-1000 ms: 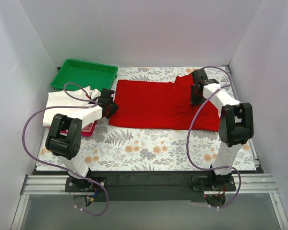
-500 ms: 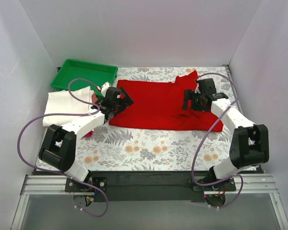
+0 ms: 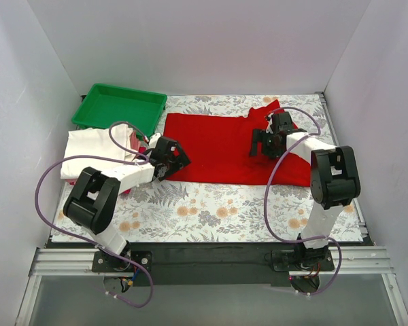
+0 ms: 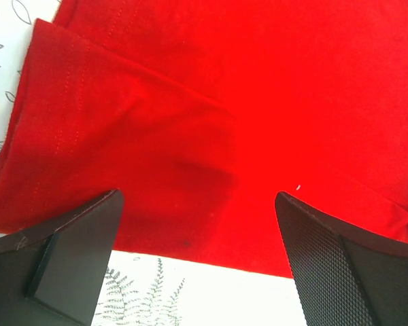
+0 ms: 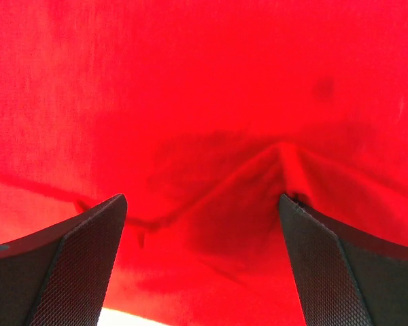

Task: Fold and stack the t-shirts
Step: Fold the tshirt

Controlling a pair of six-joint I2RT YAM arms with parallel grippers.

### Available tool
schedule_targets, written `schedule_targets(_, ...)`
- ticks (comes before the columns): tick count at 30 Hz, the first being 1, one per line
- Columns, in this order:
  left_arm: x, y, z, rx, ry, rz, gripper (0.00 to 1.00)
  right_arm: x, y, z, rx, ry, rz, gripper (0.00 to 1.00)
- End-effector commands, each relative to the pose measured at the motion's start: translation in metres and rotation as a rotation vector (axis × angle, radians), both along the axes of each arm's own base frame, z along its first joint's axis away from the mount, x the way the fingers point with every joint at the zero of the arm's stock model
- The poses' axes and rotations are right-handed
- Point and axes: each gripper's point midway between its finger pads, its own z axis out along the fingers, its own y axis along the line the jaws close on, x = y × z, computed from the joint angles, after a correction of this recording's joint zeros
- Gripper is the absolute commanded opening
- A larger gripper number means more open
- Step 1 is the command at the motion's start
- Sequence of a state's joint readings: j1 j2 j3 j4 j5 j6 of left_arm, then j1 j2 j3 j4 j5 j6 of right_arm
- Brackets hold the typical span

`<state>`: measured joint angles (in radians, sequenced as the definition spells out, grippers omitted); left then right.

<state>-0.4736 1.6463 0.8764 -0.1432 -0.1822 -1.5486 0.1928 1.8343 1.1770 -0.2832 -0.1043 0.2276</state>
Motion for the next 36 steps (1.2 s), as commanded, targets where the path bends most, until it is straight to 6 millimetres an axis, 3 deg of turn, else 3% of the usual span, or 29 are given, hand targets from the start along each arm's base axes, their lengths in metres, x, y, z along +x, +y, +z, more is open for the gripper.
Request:
schedule_targets(1, -0.012, 0.024, -0.016, 0.106, 0.049, 0.048, 0.95, 0.038, -0.002, 0.008, -0.006, -0.086, -0.015, 0.98)
schedule_targets(5, -0.016, 0.028, -0.021, 0.120, 0.063, 0.050, 0.96, 0.074, -0.006, 0.016, -0.023, -0.168, -0.059, 0.98)
schedule_targets(8, -0.017, 0.027, -0.022, 0.115, 0.070, 0.045, 0.96, 0.116, -0.011, 0.029, -0.025, -0.302, -0.093, 0.98)
schedule_targets(9, -0.017, 0.026, -0.023, 0.112, 0.073, 0.042, 0.96, 0.133, -0.011, 0.043, -0.016, -0.344, -0.100, 0.98)
schedule_targets(12, -0.017, 0.023, -0.021, 0.101, 0.071, 0.034, 0.96, 0.151, -0.006, 0.050, 0.027, -0.366, -0.076, 0.98)
schedule_targets(16, -0.017, 0.023, -0.018, 0.095, 0.064, 0.033, 0.97, 0.162, -0.001, 0.095, 0.035, -0.465, -0.024, 0.98)
schedule_targets(22, -0.018, 0.020, -0.013, 0.077, 0.057, 0.026, 0.97, 0.135, -0.006, 0.123, 0.021, -0.498, -0.002, 0.98)
schedule_targets(24, -0.018, 0.019, -0.009, 0.072, 0.046, 0.024, 0.97, 0.113, -0.008, 0.103, 0.023, -0.423, -0.007, 0.98)
schedule_targets(26, -0.017, 0.020, -0.006, 0.071, 0.038, 0.025, 0.97, 0.096, -0.007, 0.101, 0.041, -0.397, -0.005, 0.98)
schedule_targets(27, -0.017, 0.021, -0.003, 0.073, 0.030, 0.025, 0.97, 0.072, -0.005, 0.076, 0.065, -0.322, -0.004, 0.98)
schedule_targets(28, -0.016, 0.020, -0.001, 0.070, 0.024, 0.024, 0.97, 0.071, -0.005, 0.078, 0.065, -0.324, -0.004, 0.98)
schedule_targets(33, -0.013, 0.019, 0.006, 0.063, 0.006, 0.022, 0.98, 0.028, 0.011, 0.035, 0.160, -0.164, 0.033, 0.98)
schedule_targets(36, -0.013, 0.019, 0.006, 0.068, 0.006, 0.021, 0.98, 0.021, 0.022, 0.019, 0.202, -0.106, 0.053, 0.98)
